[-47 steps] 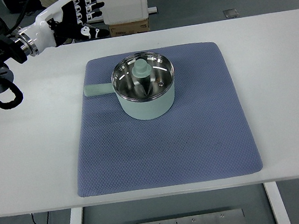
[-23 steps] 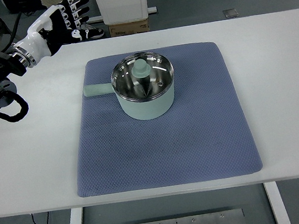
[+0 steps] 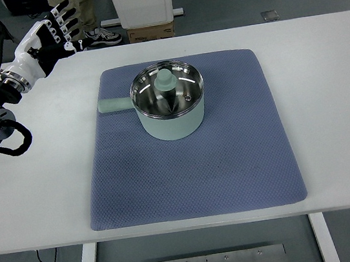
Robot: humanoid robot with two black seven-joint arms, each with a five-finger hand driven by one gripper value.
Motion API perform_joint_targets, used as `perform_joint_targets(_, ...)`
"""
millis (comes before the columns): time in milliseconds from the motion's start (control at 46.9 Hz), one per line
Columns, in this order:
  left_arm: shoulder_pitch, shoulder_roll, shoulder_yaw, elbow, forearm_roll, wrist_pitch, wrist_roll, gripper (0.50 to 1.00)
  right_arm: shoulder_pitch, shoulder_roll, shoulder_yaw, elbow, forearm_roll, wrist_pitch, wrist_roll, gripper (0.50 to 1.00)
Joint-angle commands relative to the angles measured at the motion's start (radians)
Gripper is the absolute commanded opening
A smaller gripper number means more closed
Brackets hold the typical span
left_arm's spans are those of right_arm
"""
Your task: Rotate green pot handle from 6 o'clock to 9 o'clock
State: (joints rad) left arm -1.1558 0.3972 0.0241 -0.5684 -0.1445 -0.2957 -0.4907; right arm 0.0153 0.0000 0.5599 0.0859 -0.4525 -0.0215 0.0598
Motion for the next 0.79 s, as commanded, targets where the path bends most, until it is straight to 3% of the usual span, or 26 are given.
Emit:
perform_joint_targets(0, 0.016, -0.001, -0.018, 0.005, 0.000, 0.010, 0.000, 1.000, 0.000, 0.000, 0.000, 0.000, 0.000, 0.000, 0.000, 1.000)
perform_joint_targets(768, 0.130, -0.078, -0.179, 0.082, -0.004, 0.046, 0.000, 1.000, 0.000, 0.000, 0.000, 0.000, 0.000, 0.000, 0.000, 1.000)
